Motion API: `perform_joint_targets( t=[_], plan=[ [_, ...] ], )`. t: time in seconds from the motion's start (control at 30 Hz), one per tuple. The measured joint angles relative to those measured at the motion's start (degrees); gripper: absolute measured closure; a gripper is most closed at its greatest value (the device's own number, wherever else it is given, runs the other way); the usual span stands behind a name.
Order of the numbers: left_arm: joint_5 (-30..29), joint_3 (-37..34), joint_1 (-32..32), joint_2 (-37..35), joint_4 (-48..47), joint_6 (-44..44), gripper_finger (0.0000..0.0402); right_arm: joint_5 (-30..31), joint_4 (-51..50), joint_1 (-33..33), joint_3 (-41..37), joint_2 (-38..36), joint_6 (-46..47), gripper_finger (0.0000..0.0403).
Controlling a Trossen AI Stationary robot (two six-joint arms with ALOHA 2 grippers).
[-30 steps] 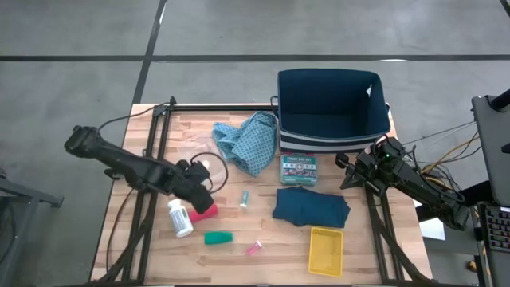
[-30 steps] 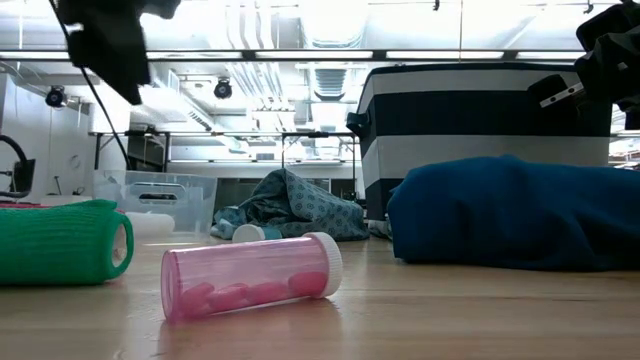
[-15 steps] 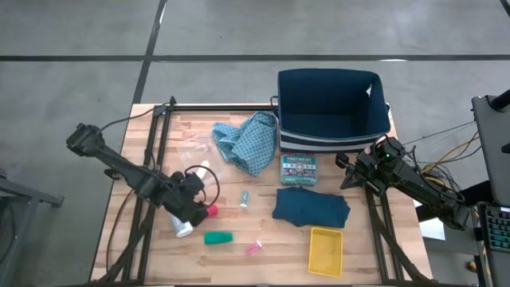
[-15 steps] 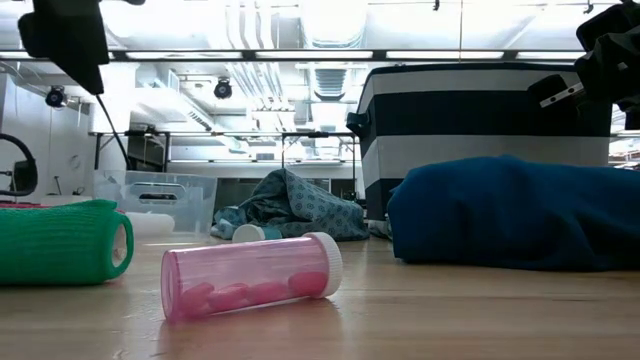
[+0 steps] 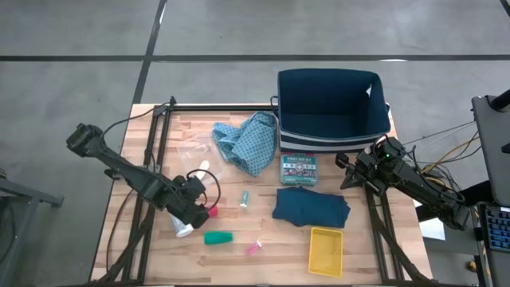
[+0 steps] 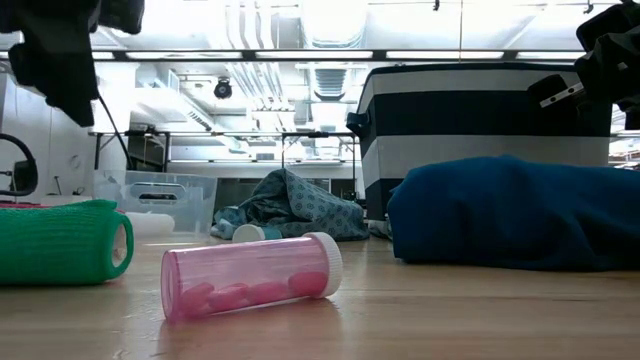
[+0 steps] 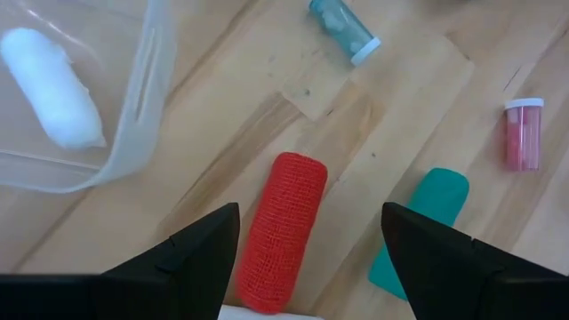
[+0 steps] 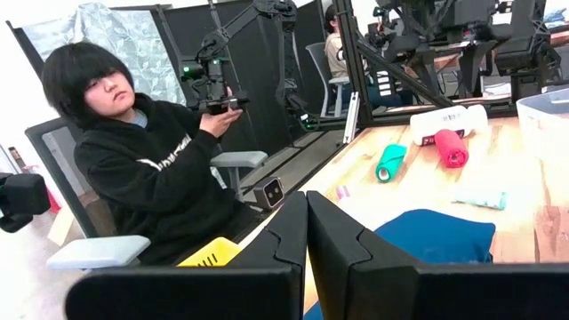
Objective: Pick & place medical supplies in basket/bin
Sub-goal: Put the red bandage into the transparent bin
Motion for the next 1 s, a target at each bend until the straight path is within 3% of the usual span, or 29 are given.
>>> perform_joint_targets(
  t=[0.37,1.0],
  plan=[
    [0.3,-5.2,-0.7,0.1,7.2,0.0,0.0123,0.0,0.0,0.0,0.0,0.0,0.0,0.0394],
    [0.8,-4.5,-3.3,11.8,7.6,-0.4,0.0123,0.0,0.0,0.0,0.0,0.0,0.0,0.0394]
  ],
)
